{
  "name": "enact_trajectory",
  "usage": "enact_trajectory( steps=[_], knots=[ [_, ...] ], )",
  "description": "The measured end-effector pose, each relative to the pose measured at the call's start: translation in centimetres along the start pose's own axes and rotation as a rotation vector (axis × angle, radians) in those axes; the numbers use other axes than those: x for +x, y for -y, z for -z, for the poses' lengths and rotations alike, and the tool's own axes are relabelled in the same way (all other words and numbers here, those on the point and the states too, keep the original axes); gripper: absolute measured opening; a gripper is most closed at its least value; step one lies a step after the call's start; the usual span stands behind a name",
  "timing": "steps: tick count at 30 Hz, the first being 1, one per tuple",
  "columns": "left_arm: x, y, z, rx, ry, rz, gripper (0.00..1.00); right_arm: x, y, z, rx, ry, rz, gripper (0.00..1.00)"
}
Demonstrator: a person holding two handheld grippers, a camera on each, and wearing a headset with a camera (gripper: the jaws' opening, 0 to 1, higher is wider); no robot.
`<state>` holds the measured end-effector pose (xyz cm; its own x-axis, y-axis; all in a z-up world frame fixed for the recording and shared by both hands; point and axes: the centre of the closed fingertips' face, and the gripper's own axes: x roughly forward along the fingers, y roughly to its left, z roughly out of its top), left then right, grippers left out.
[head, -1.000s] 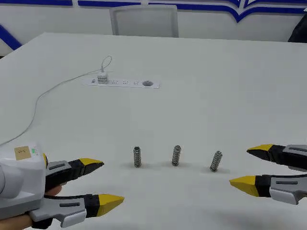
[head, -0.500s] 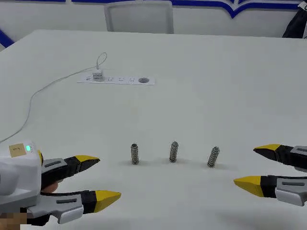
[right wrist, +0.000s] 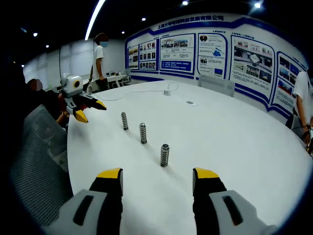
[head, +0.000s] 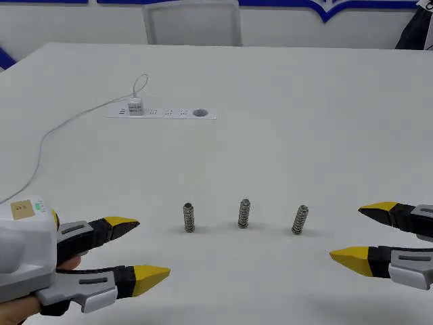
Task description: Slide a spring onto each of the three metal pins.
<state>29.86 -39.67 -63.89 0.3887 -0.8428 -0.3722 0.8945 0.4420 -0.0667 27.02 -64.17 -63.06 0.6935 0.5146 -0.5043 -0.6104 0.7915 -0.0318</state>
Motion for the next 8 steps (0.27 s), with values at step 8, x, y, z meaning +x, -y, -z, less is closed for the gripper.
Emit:
enact_trajectory(
  steps=[8],
  knots=[
    [-0.29,0.09,0.01,-0.001,-0.001,-0.014,0.58,0.13,0.13,-0.04,-0.005,0.0,-0.009,0.59]
  ],
)
